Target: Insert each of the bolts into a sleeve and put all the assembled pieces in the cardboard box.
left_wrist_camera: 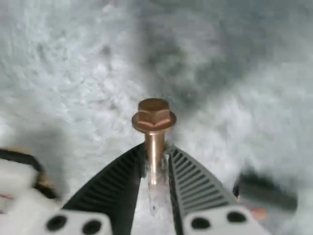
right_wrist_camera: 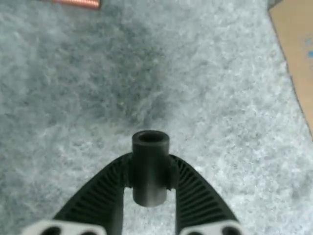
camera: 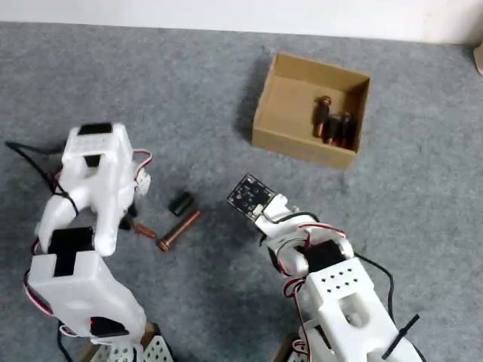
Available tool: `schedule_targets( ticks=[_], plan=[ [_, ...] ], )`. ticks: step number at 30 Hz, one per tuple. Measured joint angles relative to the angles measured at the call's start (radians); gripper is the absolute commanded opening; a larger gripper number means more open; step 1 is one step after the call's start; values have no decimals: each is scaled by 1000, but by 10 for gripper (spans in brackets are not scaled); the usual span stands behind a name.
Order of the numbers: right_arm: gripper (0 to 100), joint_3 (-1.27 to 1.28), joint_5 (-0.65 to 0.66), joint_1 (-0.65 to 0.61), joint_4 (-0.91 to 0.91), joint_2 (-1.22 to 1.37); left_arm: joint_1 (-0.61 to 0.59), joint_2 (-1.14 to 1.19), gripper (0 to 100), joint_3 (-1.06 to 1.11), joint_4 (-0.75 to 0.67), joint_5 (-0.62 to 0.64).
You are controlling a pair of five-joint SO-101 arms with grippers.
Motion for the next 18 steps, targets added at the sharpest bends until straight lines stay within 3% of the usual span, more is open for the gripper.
schedule_targets(
  ticks=[4, 9, 18],
  plan=[
    [5, 6, 0, 0, 0, 0, 3, 0, 5, -150, 106, -267],
    [5, 6, -55, 0, 0, 0, 48, 0, 5, -284, 135, -559],
    [5, 6, -118, 0, 0, -78, 107, -51, 5, -427, 54, -844]
  ],
)
